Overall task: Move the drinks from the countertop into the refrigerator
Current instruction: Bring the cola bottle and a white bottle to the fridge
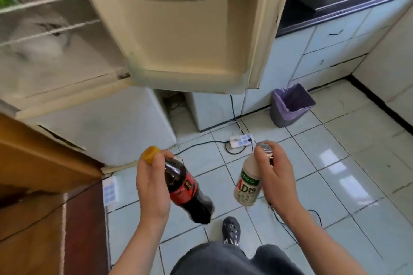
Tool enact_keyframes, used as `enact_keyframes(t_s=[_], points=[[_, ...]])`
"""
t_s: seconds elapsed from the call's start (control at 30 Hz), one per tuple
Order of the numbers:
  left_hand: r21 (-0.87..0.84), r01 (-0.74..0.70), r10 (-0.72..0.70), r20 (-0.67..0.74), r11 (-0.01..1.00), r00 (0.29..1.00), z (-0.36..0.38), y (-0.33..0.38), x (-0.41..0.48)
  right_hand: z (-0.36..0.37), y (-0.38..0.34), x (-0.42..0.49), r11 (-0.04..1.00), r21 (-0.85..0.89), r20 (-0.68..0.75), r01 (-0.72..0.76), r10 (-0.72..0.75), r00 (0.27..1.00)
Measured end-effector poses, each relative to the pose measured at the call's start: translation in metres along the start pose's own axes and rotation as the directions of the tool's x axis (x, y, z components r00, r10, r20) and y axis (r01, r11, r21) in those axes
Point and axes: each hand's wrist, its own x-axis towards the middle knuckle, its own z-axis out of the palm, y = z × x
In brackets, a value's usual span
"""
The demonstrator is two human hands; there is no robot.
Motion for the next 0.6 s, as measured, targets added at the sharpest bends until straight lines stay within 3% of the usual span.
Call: enact_keyframes(t_s=[0.17, 0.33, 0.6], points=[[0.001, 0.018, -0.018, -0.142, 1.000, 0.990, -0.002, 0.005, 0.050, 0.038, -0.025, 0.080, 0.995, -0.023, 0.061, 0.101, -0.099, 0.993], [0.030, 0.064, -0.056, -0.198, 0.998, 0.978, -0.013, -0.007, 0.099, 0.074, -0.044, 0.129, 0.978, -0.043, 0.061, 0.202, -0.199, 0.978], [0.028, 0.088, -0.087, -0.026, 0.996, 0.996, -0.018, -0.005, 0.193, 0.127, -0.081, 0.183, 0.952, -0.122, -0.149, 0.281, -0.297, 0.943]])
